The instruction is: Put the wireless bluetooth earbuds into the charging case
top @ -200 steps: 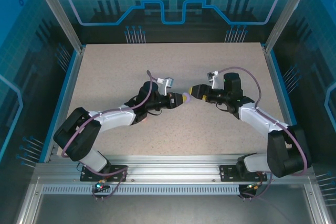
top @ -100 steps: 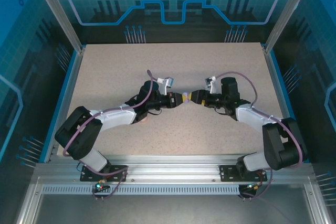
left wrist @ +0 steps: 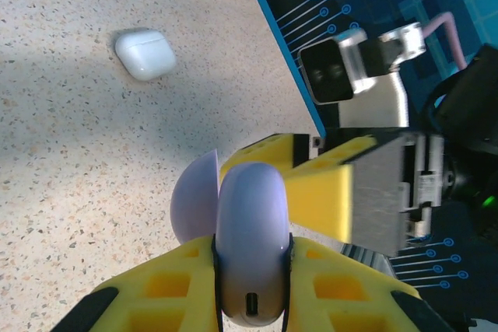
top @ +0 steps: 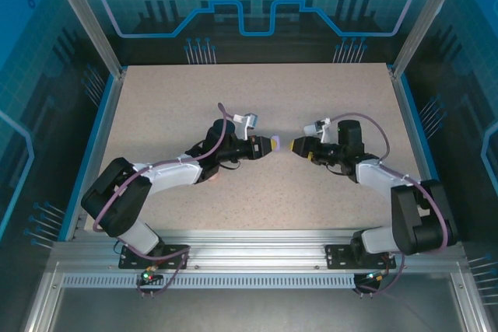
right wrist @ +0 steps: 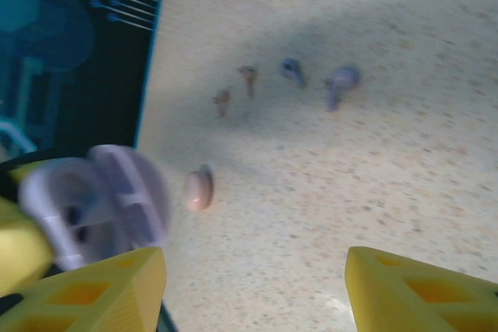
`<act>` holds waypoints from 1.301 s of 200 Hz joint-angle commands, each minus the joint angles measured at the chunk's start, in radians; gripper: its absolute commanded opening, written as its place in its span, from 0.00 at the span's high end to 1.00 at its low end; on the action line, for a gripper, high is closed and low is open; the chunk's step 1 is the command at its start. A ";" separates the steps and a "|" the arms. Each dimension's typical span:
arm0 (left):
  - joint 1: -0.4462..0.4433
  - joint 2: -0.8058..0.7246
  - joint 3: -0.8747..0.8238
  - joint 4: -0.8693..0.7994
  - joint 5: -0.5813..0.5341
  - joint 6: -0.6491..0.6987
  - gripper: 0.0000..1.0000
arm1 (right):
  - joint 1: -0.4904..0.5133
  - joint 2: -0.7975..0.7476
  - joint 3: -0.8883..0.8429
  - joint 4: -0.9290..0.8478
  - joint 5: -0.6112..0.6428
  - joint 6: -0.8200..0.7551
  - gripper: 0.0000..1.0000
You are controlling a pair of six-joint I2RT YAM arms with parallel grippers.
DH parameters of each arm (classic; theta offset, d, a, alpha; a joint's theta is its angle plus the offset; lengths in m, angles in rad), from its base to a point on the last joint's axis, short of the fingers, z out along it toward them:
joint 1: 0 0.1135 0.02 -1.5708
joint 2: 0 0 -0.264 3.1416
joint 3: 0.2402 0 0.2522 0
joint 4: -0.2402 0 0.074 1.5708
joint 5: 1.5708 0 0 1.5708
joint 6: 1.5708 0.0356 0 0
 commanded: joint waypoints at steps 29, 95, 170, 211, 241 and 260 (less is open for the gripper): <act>0.003 -0.022 0.020 0.075 0.068 -0.017 1.00 | -0.012 0.004 0.032 0.064 -0.178 -0.045 0.47; 0.003 -0.017 0.028 0.095 0.090 -0.042 1.00 | -0.010 0.023 0.057 0.068 -0.190 -0.053 0.52; 0.001 -0.001 0.048 0.104 0.091 -0.055 1.00 | 0.013 0.101 0.091 0.110 -0.196 -0.037 0.56; -0.003 0.003 0.055 0.096 0.094 -0.054 1.00 | 0.022 0.137 0.106 0.134 -0.204 -0.029 0.59; -0.005 0.008 0.058 0.093 0.092 -0.054 1.00 | 0.031 0.148 0.121 0.141 -0.227 -0.031 0.62; -0.007 0.013 0.063 0.094 0.093 -0.053 1.00 | 0.037 0.150 0.128 0.132 -0.235 -0.040 0.65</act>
